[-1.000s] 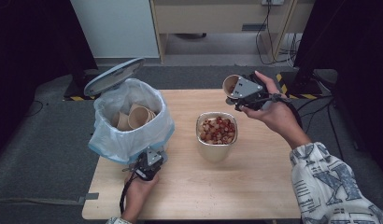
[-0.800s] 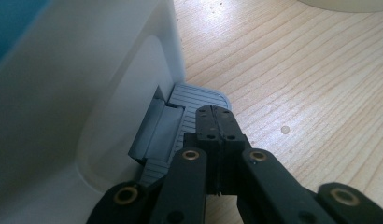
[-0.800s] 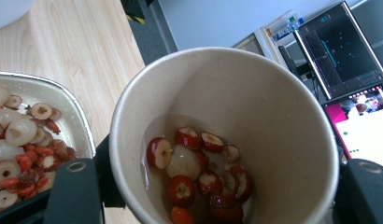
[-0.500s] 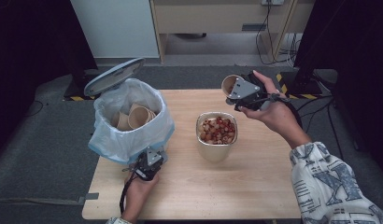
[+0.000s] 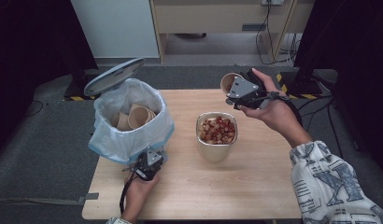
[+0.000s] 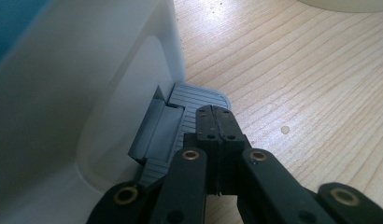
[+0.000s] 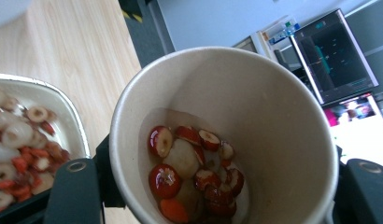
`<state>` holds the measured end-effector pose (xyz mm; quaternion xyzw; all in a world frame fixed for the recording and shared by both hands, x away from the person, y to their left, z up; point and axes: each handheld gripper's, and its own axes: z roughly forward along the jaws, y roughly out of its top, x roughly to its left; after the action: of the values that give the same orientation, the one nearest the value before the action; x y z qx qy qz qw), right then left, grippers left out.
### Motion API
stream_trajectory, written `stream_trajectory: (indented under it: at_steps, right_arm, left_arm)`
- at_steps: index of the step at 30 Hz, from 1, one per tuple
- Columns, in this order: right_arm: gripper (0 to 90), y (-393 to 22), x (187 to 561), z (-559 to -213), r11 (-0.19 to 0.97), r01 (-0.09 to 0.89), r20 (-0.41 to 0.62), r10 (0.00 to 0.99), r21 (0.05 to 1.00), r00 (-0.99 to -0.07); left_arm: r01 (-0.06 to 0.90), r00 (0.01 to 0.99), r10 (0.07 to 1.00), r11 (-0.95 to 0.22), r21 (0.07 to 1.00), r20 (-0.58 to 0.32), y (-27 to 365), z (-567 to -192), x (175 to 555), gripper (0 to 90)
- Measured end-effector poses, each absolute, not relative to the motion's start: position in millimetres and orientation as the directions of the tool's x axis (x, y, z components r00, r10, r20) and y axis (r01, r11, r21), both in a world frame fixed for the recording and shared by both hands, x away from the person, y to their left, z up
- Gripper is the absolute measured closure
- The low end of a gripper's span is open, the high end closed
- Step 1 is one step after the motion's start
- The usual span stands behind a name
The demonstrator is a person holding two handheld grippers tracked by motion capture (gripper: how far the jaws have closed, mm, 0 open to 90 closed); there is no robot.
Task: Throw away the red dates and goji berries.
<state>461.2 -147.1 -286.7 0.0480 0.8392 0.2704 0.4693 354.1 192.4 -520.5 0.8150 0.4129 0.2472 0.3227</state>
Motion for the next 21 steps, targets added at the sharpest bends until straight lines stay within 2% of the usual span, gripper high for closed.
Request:
stream_trajectory:
  at_steps: [4,16,21]
  right_arm:
    - [30.8,-143.6,457.6,-286.2,0.889,-0.189,-0.814,0.273,0.417,-0.512]
    - [30.9,-136.6,452.7,-291.4,0.939,-0.23,-0.886,0.133,0.256,-0.445]
    - [31.0,-134.6,451.5,-293.5,0.945,-0.236,-0.895,0.108,0.228,-0.433]
  left_arm:
    - [0.513,0.536,0.833,-0.451,0.73,0.137,192.2,-520.5,354.0,89.4]
    - [0.514,0.536,0.833,-0.451,0.73,0.137,192.2,-520.4,354.0,89.4]
    - [0.513,0.537,0.832,-0.452,0.73,0.138,192.2,-520.4,354.0,89.4]
